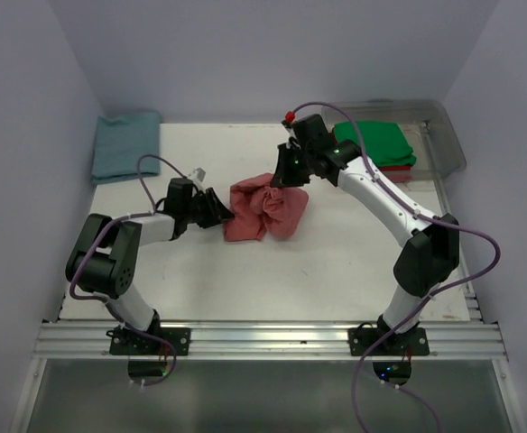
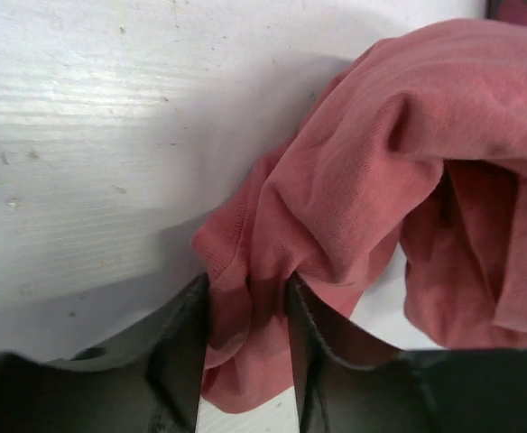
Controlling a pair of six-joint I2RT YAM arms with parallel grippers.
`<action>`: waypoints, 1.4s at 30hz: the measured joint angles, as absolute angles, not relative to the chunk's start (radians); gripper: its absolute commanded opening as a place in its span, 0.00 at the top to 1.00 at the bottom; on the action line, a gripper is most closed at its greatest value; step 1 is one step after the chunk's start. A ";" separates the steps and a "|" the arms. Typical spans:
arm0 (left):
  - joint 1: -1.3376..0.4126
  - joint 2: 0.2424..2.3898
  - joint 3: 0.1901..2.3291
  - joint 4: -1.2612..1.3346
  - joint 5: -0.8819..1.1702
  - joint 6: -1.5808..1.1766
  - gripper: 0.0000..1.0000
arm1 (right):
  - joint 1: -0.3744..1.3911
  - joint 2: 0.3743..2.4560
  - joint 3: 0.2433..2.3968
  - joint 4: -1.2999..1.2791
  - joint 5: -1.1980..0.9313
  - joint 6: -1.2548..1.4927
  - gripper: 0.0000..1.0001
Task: Fold and stack the t-shirts
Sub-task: Flatten out the tshirt
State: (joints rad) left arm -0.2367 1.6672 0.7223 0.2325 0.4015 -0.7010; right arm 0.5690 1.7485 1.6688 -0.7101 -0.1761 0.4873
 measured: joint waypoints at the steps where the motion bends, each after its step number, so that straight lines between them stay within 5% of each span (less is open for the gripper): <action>1: -0.239 1.675 0.724 0.243 0.412 -0.704 0.83 | 0.569 1.747 1.665 -0.710 -0.176 0.487 1.00; 3: -0.245 1.681 0.725 0.255 0.430 -0.709 1.00 | 0.569 1.746 1.661 -0.710 -0.176 0.485 1.00; 11: -0.250 1.560 0.832 0.110 0.443 -0.693 1.00 | 0.569 1.745 1.659 -0.724 -0.119 0.457 1.00; 21: -0.252 1.212 1.432 -0.205 0.370 -0.632 1.00 | 0.546 1.775 1.660 -0.732 -0.027 0.417 1.00; 26: -0.263 1.180 1.484 -0.348 0.355 -0.620 1.00 | 0.545 1.843 1.706 -0.701 -0.059 0.414 0.99; 28: -0.261 1.197 1.484 -0.386 0.339 -0.617 1.00 | 0.542 1.871 1.709 -0.706 -0.060 0.409 0.77; 31: -0.260 1.221 1.484 -0.436 0.326 -0.617 1.00 | 0.538 1.907 1.710 -0.729 -0.057 0.408 0.28; 37: -0.259 1.226 1.522 -0.465 0.306 -0.617 1.00 | 0.543 1.887 1.695 -0.762 -0.037 0.380 0.02; 42: -0.258 1.237 1.581 -0.464 0.306 -0.617 1.00 | 0.599 1.681 1.582 -0.741 -0.052 0.373 0.05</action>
